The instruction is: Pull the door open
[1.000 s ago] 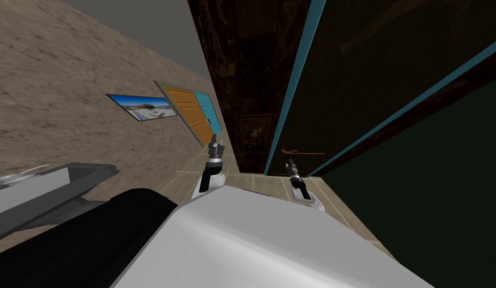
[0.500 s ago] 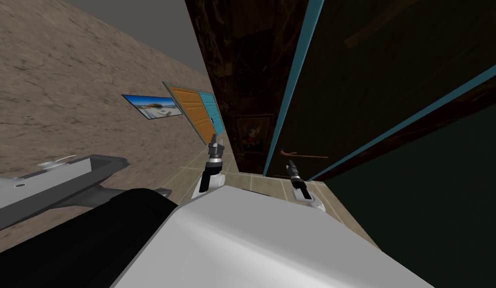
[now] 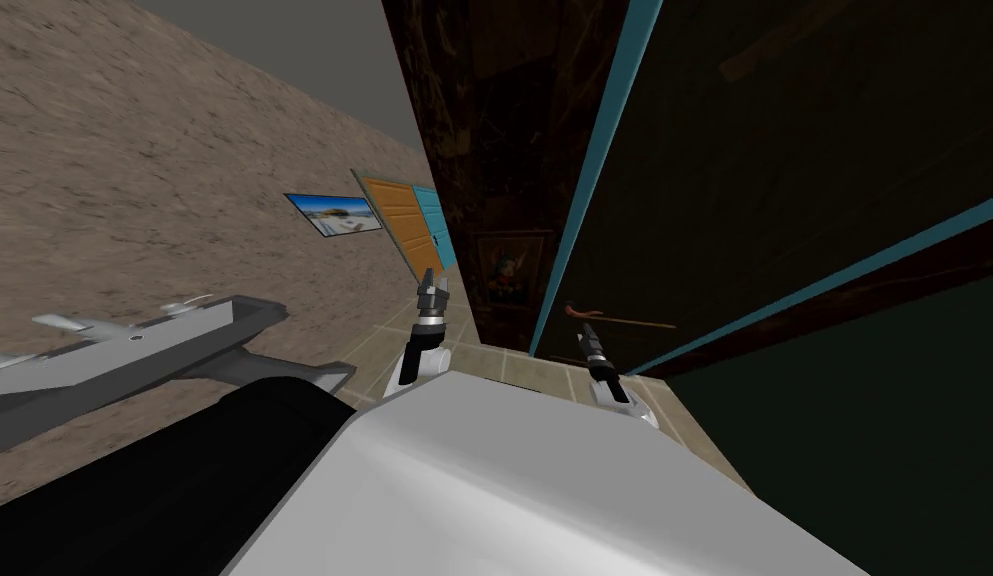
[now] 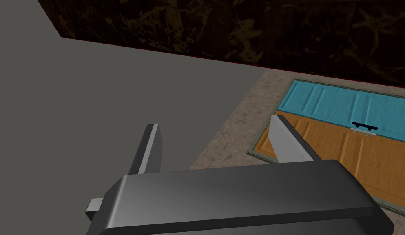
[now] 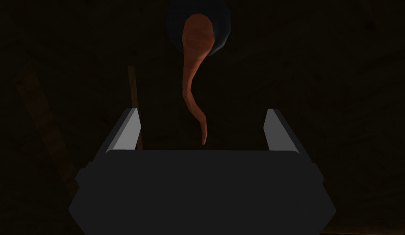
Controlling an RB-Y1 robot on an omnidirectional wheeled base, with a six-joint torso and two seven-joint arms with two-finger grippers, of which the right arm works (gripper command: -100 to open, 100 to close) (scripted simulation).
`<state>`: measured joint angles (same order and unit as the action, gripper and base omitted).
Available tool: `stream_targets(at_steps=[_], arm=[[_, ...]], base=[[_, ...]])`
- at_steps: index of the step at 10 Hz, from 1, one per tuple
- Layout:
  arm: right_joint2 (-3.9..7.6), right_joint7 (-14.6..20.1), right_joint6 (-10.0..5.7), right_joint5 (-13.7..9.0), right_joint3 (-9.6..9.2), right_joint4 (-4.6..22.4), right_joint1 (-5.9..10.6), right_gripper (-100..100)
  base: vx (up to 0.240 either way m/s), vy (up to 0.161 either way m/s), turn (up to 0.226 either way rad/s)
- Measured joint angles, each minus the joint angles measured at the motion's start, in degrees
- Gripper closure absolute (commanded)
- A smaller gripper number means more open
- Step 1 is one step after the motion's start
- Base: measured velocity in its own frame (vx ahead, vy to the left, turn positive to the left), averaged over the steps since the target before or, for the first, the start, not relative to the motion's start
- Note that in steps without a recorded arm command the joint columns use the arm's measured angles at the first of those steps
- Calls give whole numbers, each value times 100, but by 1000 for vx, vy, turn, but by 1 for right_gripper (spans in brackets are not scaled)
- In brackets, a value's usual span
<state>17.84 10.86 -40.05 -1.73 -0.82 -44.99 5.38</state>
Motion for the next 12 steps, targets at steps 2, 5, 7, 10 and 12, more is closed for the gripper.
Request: stream_targets(at_steps=[2,5,7,10,12], arm=[[98,-12,-3,-122,236,94,-1,-100],[154,-72,-86,-263,522,255,-47,-100],[263,-61,-177,-360,704,559,37,-100],[297,-90,-278,-434,853,655,2,100],[295,-81,-286,-437,853,679,5,100]], base=[[127,-8,314],[89,-17,213],[97,-34,243],[29,-16,27],[-4,2,-3]])
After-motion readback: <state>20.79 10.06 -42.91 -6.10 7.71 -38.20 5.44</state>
